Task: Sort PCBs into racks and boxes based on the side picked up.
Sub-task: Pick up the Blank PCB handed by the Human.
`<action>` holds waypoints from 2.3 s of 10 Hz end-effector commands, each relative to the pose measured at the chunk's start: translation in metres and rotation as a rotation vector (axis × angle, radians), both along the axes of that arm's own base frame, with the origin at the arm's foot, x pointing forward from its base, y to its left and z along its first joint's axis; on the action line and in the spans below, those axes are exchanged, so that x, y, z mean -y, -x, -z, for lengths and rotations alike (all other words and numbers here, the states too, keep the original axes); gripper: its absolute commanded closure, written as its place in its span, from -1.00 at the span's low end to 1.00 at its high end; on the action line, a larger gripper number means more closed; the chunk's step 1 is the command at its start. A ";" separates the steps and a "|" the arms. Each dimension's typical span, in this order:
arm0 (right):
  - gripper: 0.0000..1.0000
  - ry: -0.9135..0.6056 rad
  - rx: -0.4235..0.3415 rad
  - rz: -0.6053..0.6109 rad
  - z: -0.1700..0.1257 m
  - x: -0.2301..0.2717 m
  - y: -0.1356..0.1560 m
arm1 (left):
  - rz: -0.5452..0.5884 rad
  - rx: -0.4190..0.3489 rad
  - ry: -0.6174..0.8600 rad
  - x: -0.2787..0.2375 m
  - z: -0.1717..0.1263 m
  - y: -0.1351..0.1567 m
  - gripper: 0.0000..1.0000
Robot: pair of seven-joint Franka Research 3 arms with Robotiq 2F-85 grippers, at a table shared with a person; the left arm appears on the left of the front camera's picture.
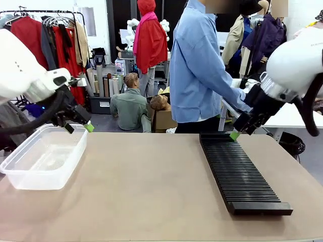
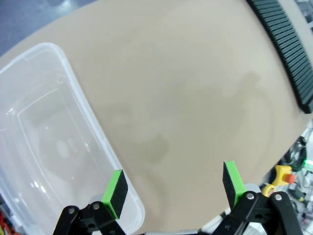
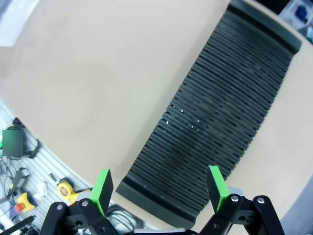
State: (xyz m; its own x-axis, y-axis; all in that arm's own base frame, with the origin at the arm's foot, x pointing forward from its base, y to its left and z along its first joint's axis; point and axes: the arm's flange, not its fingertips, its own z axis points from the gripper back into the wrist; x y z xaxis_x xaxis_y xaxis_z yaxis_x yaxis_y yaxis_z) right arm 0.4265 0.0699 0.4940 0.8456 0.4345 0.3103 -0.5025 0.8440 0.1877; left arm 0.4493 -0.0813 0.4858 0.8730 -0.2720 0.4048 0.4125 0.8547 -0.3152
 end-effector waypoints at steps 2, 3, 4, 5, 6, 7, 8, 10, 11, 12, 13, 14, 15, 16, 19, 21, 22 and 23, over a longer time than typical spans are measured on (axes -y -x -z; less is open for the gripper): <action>-1.00 -0.225 -0.065 0.058 -0.021 0.047 -0.005 | -0.005 -0.055 0.215 -0.051 -0.015 -0.006 -1.00; -1.00 -0.299 -0.086 0.068 -0.026 0.061 -0.002 | 0.009 -0.077 0.274 -0.065 -0.018 -0.007 -1.00; -1.00 -0.388 -0.113 0.073 -0.029 0.075 0.001 | 0.021 -0.110 0.327 -0.078 -0.019 -0.011 -1.00; -1.00 -0.476 -0.130 0.086 -0.030 0.092 0.005 | 0.040 -0.139 0.403 -0.091 -0.017 -0.013 -1.00; -1.00 -0.568 -0.134 0.092 -0.029 0.108 0.010 | 0.062 -0.166 0.467 -0.104 -0.013 -0.014 -1.00; -1.00 -0.661 -0.129 0.090 -0.027 0.127 0.017 | 0.113 -0.206 0.574 -0.120 -0.007 -0.014 -1.00; -1.00 -0.739 -0.131 0.082 -0.027 0.141 0.024 | 0.134 -0.226 0.649 -0.138 0.000 -0.015 -1.00; -1.00 -0.840 -0.119 0.113 -0.022 0.167 0.038 | 0.119 -0.203 0.744 -0.167 0.006 -0.010 -1.00; -1.00 -0.871 -0.123 0.131 -0.019 0.180 0.047 | 0.092 -0.180 0.768 -0.181 0.005 -0.008 -1.00; -1.00 -0.888 -0.110 0.158 -0.017 0.191 0.056 | 0.069 -0.164 0.784 -0.193 0.005 -0.005 -1.00; -1.00 -0.884 -0.099 0.179 -0.018 0.198 0.064 | 0.051 -0.154 0.791 -0.204 0.005 -0.002 -1.00; -1.00 -0.883 -0.095 0.192 -0.018 0.202 0.069 | 0.033 -0.144 0.797 -0.211 0.005 -0.001 -1.00; -1.00 -0.876 -0.102 0.200 -0.017 0.204 0.072 | 0.008 -0.126 0.795 -0.213 0.006 -0.003 -1.00; -1.00 -0.885 -0.094 0.193 -0.019 0.204 0.071 | 0.022 -0.120 0.815 -0.211 0.007 -0.004 -1.00; -1.00 -0.870 -0.124 0.217 -0.017 0.212 0.068 | 0.011 -0.159 0.778 -0.219 0.007 0.003 -1.00; -1.00 -0.870 -0.124 0.217 -0.017 0.212 0.068 | 0.011 -0.159 0.778 -0.219 0.007 0.003 -1.00; -1.00 -0.870 -0.124 0.217 -0.017 0.212 0.068 | 0.011 -0.159 0.778 -0.219 0.007 0.003 -1.00; -1.00 -0.870 -0.124 0.217 -0.017 0.212 0.068 | 0.011 -0.159 0.778 -0.219 0.007 0.003 -1.00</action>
